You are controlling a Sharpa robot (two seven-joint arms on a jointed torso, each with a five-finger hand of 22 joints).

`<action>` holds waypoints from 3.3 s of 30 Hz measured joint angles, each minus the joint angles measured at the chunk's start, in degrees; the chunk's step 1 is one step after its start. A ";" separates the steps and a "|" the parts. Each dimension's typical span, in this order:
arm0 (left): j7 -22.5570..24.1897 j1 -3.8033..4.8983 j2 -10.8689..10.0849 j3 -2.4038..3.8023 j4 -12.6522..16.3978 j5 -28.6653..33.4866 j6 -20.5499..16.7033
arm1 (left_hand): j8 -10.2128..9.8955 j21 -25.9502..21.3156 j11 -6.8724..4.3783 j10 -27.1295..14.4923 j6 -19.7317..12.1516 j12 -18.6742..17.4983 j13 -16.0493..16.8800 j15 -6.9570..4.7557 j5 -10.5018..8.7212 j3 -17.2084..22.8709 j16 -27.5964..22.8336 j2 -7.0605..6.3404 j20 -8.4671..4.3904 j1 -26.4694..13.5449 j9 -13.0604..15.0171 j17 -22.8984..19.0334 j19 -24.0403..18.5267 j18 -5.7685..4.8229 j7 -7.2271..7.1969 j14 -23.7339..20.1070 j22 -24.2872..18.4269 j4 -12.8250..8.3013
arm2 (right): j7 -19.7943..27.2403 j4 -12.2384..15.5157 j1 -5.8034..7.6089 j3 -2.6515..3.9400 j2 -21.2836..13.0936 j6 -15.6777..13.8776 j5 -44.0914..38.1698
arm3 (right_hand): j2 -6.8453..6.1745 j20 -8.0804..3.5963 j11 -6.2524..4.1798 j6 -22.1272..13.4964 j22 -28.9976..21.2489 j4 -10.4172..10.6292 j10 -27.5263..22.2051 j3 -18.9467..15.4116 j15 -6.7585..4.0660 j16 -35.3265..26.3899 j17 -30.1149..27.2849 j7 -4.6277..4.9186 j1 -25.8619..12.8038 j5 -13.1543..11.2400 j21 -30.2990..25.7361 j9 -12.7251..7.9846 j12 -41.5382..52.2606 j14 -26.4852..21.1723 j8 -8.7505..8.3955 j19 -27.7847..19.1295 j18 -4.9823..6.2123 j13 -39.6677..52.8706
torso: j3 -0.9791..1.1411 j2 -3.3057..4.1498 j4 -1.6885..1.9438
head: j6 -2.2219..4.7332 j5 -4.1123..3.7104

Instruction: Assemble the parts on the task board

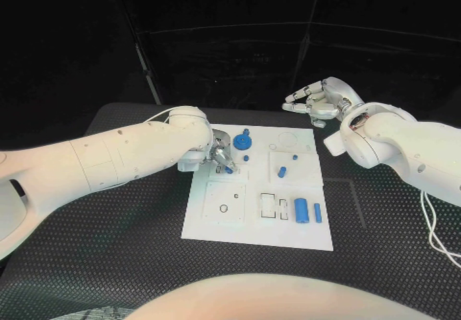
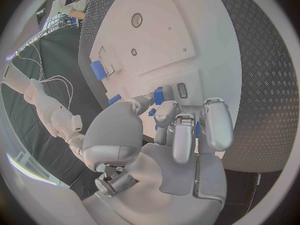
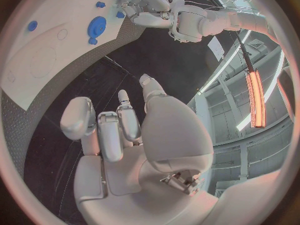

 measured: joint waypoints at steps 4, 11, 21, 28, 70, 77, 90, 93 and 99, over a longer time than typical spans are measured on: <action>-0.02 0.07 0.16 -0.06 -0.19 0.01 0.24 | 0.02 0.06 0.00 0.01 0.30 0.00 0.00 0.00 0.00 0.49 0.00 -0.26 0.00 -0.39 0.09 0.00 0.00 0.00 -0.28 0.00 0.00 -0.48 | -0.01 0.01 0.00 0.00 0.00 0.00 0.00 | 0.00 0.00 0.00 0.00 0.00 0.00 0.00 0.00 0.00 0.00 0.00 0.00 0.00 0.00 0.00 0.00 0.00 0.00 0.00 0.00 0.00 0.00 | 0.00 0.00 0.00 | -0.03 -0.05; -0.04 0.11 0.41 -0.11 -0.53 0.01 0.48 | 0.44 0.41 -0.22 0.42 0.65 0.00 -0.13 0.00 -0.01 1.22 0.00 0.10 -0.33 -1.98 0.09 0.00 0.33 0.00 -0.59 0.00 0.00 -1.22 | -0.01 0.04 0.00 0.00 -0.02 0.00 0.00 | 0.00 0.00 0.00 0.00 0.00 0.00 0.00 0.00 0.00 0.00 -0.01 0.00 0.00 0.00 0.00 0.00 0.00 0.00 0.00 0.00 0.00 0.00 | -0.01 -0.01 0.00 | -0.03 -0.05; 0.01 0.00 0.55 -0.24 -0.95 0.25 0.51 | 2.12 1.07 -1.14 1.55 1.78 1.67 1.62 -0.43 -0.07 2.11 0.00 2.48 -0.62 -5.69 0.89 0.00 1.03 0.00 -1.53 0.01 0.00 -1.67 | -0.03 0.05 0.00 0.00 -0.05 0.00 0.00 | 0.00 0.00 0.00 0.00 0.00 0.00 0.00 0.00 0.00 0.00 -0.01 0.00 0.00 0.00 0.00 0.00 0.00 0.00 0.00 0.00 0.00 0.00 | -0.02 -0.04 0.00 | 0.09 0.00; 0.03 -0.03 0.55 -0.26 -1.08 0.52 0.65 | 2.67 1.34 -1.66 2.47 2.54 2.94 3.46 -0.83 -0.13 2.28 0.00 3.35 -0.98 -7.78 1.00 0.00 1.39 0.00 -1.89 -0.01 0.00 -1.83 | -0.03 0.03 0.00 0.00 -0.07 0.00 0.00 | 0.00 0.00 0.00 0.00 0.00 0.00 0.00 0.00 0.00 0.00 -0.01 0.00 0.00 0.00 0.00 0.00 0.00 0.00 0.00 0.00 0.00 0.00 | -0.02 -0.04 0.01 | 0.03 0.02; 0.16 -0.19 0.16 -0.35 -1.17 0.76 1.06 | 3.10 2.06 -2.21 4.34 5.36 4.30 5.41 -1.24 -0.28 5.97 0.00 3.37 -1.34 -15.18 0.17 0.00 1.75 0.01 -3.04 -0.01 0.00 -5.87 | -0.06 -0.12 -0.01 -0.01 -0.07 0.00 0.00 | 0.00 0.00 0.00 0.00 0.00 0.00 0.00 0.00 0.00 0.00 -0.02 0.00 0.00 0.00 0.00 0.00 0.00 0.00 0.00 0.00 0.00 0.00 | -0.02 -0.04 0.01 | 0.11 0.17; 0.16 -0.12 0.54 -0.33 -1.77 0.87 1.43 | 2.82 2.06 -2.08 4.51 5.67 4.30 5.49 -1.24 -0.27 5.44 0.00 3.14 -1.34 -15.71 0.06 0.00 1.75 0.00 -3.15 -0.01 0.00 -5.34 | -0.06 -0.09 -0.01 -0.01 -0.07 0.00 0.00 | 0.00 0.00 0.00 0.00 0.00 0.00 0.00 0.00 0.00 0.00 -0.02 0.00 0.00 0.00 0.00 0.00 0.00 0.00 0.00 0.00 0.00 0.00 | -0.02 -0.01 0.00 | 0.08 0.13; -0.03 -0.07 0.99 -0.34 -2.77 0.77 1.92 | 2.67 2.06 -2.19 4.39 5.85 4.30 5.57 -1.24 -0.07 -3.31 0.00 1.72 -1.41 -19.84 -0.25 0.00 1.81 0.00 -3.15 0.00 0.00 -1.70 | -0.08 -0.01 -0.01 -0.01 -0.17 0.00 0.00 | 0.00 0.00 0.00 0.00 0.00 0.00 0.00 0.00 0.00 0.00 -0.02 0.00 0.00 0.00 0.00 0.00 0.00 0.00 0.00 0.00 0.00 0.00 | -0.02 0.00 -0.02 | -0.03 -0.10; -0.05 -0.06 0.99 -0.34 -2.78 0.76 1.95 | 2.65 2.01 -2.19 4.39 5.85 4.30 5.64 -1.24 -0.26 -6.37 0.00 1.72 -1.54 -19.84 -0.30 0.00 1.95 0.00 -3.15 0.00 0.00 -0.62 | -0.08 0.00 -0.01 -0.01 -0.17 0.00 0.00 | 0.00 0.00 0.00 0.00 0.00 0.00 0.00 0.00 0.00 0.00 0.03 0.00 0.00 0.00 0.00 0.00 0.00 0.00 0.00 0.00 0.00 0.00 | -0.02 0.00 -0.02 | -0.03 -0.11; -0.08 -0.07 1.00 -0.36 -2.78 0.71 1.84 | 2.71 1.74 -2.18 4.38 5.86 4.30 5.64 -1.24 -0.28 -11.84 0.00 1.18 -1.54 -19.12 -0.31 0.00 1.95 0.00 -3.16 -0.01 0.00 1.20 | -0.09 0.00 -0.01 -0.01 -0.17 0.00 0.00 | 0.00 0.00 0.00 0.00 -0.07 0.00 0.00 0.00 0.00 0.00 0.02 0.00 0.00 0.00 0.00 0.00 0.00 0.00 0.00 0.00 0.00 0.00 | -0.04 0.00 -0.01 | 0.05 -0.13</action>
